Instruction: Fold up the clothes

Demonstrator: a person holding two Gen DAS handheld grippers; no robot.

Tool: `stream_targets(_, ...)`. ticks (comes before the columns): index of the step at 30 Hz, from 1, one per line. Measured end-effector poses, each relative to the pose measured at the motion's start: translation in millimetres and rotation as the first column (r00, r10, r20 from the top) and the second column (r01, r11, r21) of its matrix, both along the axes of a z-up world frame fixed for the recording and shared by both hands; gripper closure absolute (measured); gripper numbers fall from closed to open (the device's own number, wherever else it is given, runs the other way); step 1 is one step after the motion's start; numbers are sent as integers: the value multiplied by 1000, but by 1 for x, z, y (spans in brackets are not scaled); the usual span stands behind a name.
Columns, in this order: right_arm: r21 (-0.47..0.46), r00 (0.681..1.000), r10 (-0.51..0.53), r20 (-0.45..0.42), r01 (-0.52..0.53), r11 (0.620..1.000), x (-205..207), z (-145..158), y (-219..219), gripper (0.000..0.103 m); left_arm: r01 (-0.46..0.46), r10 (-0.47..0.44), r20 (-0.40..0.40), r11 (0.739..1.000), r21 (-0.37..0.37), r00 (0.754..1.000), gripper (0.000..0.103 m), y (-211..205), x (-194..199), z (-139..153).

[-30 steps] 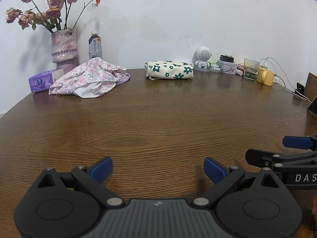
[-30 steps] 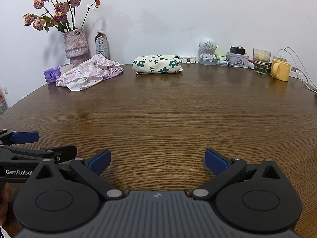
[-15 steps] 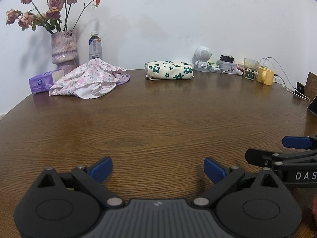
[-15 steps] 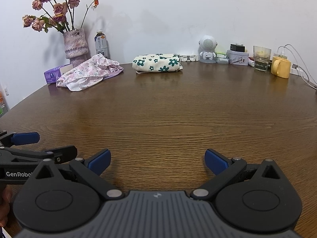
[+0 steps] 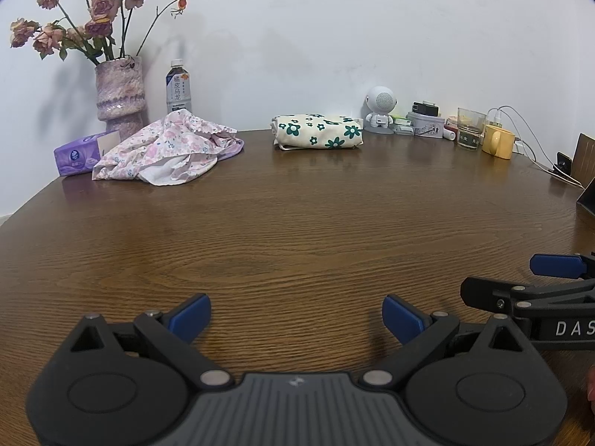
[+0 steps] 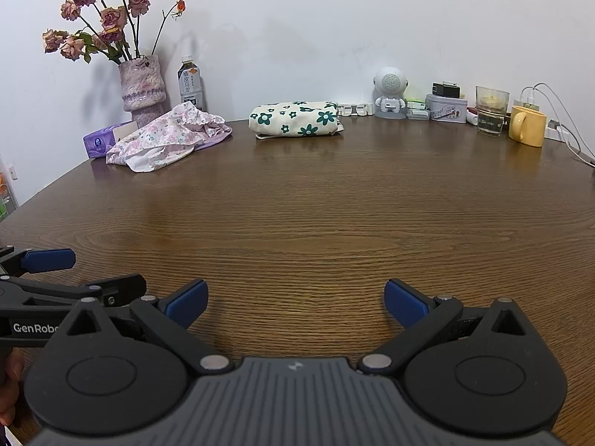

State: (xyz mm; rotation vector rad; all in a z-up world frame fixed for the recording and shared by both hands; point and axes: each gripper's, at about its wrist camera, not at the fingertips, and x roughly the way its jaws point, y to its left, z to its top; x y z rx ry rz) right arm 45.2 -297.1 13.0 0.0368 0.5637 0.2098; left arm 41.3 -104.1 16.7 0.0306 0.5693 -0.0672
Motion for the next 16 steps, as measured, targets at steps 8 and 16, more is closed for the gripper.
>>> stream_targets(8, 1, 1000, -1, -1, 1, 1000, 0, 0, 0, 0, 2, -2, -2, 1000, -2, 1000, 4, 1, 1, 0)
stream_targets(16, 6, 1000, -3, -3, 3, 1000, 0, 0, 0, 0, 9, -9, 1, 1000, -8, 1000, 6, 2, 1, 0)
